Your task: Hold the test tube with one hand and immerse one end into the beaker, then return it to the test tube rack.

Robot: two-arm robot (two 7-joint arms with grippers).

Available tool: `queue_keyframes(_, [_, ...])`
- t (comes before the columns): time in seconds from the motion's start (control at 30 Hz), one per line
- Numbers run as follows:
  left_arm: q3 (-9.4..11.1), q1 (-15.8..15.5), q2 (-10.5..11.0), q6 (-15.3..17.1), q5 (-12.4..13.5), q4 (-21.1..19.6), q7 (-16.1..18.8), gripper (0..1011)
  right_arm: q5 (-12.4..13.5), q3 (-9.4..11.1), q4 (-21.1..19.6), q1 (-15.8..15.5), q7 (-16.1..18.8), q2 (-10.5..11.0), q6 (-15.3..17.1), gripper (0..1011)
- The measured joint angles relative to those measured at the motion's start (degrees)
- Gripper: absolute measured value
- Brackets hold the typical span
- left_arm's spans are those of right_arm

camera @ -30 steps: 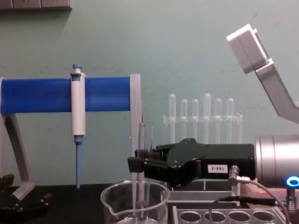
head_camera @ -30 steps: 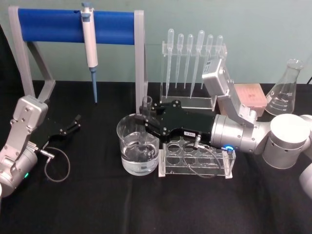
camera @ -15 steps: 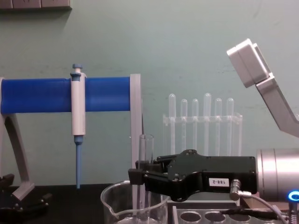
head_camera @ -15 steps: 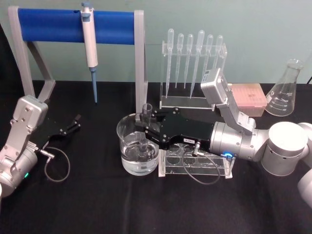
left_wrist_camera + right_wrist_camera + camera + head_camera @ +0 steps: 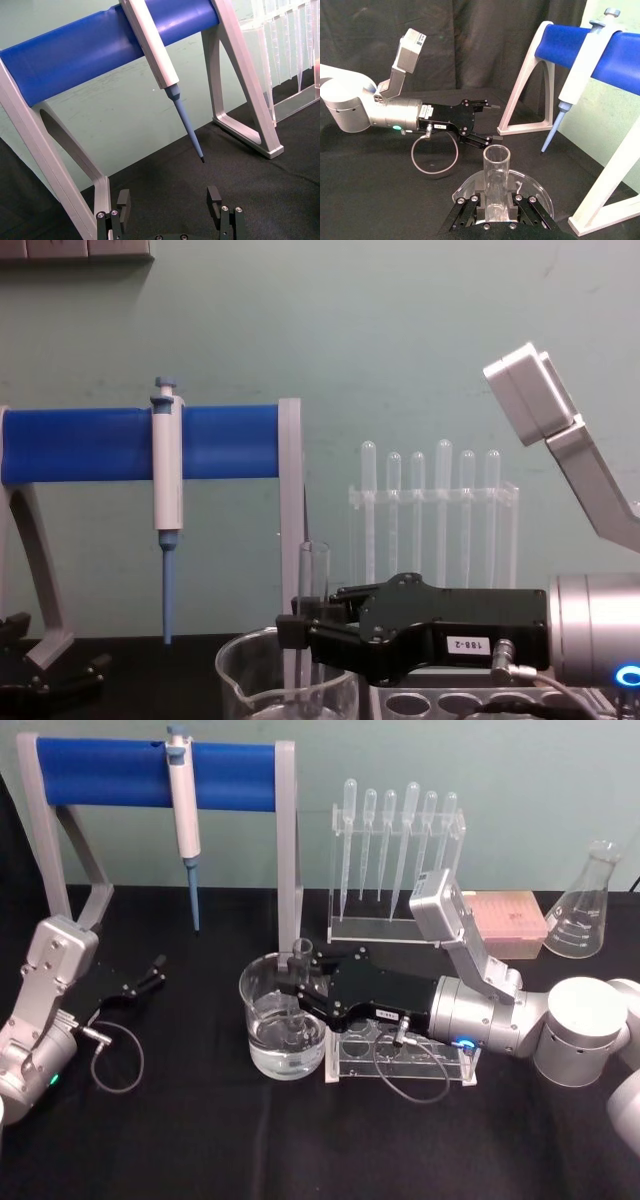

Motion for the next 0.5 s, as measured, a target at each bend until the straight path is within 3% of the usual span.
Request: queue_keyframes(0.5, [0.0,0.0,0.0,0.0,0.0,0.0,0.0,1000,0.0,0.0,-0.1,0.1,0.0,0.1,0.0,236])
